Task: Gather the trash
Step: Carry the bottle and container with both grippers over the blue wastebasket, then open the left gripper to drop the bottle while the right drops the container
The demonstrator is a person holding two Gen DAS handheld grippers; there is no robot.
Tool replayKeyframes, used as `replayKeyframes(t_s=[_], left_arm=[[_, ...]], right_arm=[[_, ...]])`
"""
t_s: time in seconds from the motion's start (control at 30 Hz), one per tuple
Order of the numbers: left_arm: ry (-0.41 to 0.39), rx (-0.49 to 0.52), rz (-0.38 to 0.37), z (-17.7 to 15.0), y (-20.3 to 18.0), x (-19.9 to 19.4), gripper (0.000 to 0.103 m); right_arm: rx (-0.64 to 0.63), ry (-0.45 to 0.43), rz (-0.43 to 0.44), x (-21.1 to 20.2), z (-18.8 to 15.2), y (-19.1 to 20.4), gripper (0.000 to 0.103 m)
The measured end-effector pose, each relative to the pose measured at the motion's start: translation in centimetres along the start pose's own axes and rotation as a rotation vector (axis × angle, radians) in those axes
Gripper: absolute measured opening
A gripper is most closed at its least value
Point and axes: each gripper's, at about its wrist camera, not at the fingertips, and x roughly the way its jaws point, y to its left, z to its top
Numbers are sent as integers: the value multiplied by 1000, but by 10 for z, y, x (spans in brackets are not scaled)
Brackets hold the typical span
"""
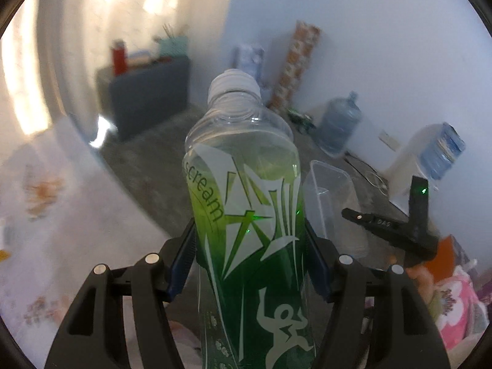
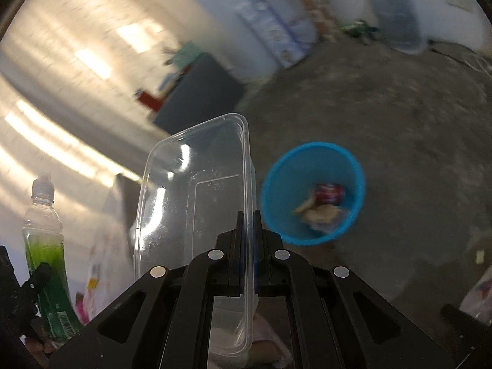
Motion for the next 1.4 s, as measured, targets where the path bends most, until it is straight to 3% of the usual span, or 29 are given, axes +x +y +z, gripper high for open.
replayKeyframes(t_s=[0.13, 0.4, 0.83, 0.97, 1.07, 1.2, 1.33, 1.4], left_arm=[[130, -34, -74, 11, -17, 68, 62], [332, -63, -75, 11, -34, 191, 62], [524, -103, -52, 4, -22, 324, 62], [521, -90, -31, 13, -17, 357, 64], [487, -123, 6, 17, -1, 365, 72], [454, -219, -9, 20, 14, 359, 73], [403, -200, -18, 23, 14, 342, 73], [385, -197, -30, 25, 12, 335, 73]], right_arm=[[46, 8, -73, 14, 0, -33, 2], [99, 84, -143, 58, 2, -71, 2], [86, 189, -271, 123, 14, -94, 2], [56, 187, -316, 140, 26, -94, 2], [0, 190, -372, 157, 35, -89, 3], [-75, 200, -438, 183, 37, -88, 4], [-155, 196, -510, 198, 38, -83, 8], [-166, 201, -512, 201, 38, -82, 18]])
